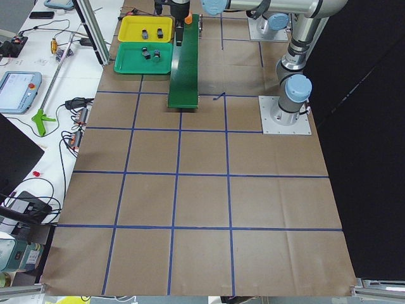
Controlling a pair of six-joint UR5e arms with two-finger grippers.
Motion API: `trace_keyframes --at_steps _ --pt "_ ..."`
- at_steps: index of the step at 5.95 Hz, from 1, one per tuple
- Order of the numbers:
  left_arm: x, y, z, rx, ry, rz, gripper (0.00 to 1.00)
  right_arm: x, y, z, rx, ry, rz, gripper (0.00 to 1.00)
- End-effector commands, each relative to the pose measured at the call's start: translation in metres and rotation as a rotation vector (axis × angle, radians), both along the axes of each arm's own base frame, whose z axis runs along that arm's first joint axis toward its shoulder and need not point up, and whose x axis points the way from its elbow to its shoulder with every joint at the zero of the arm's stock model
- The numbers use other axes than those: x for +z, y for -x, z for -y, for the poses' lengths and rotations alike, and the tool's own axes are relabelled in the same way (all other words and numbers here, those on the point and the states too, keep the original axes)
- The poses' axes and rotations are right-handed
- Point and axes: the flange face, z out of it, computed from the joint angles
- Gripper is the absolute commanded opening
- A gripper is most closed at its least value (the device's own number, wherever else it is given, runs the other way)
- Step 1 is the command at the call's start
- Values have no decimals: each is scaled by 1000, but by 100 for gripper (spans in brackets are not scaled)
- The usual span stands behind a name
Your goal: Sort buttons by color to trays
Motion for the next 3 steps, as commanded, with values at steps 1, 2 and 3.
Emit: trace_keyframes --at_steps 1,2,3 --pt "-1 0 0 0 -1 0 99 4 2 19 -4 13 -2 100" --pt "0 0 0 0 0 0 99 8 2 32 -4 11 -2 100" --pt "1 0 0 0 3 -1 99 7 2 35 -4 13 4 100"
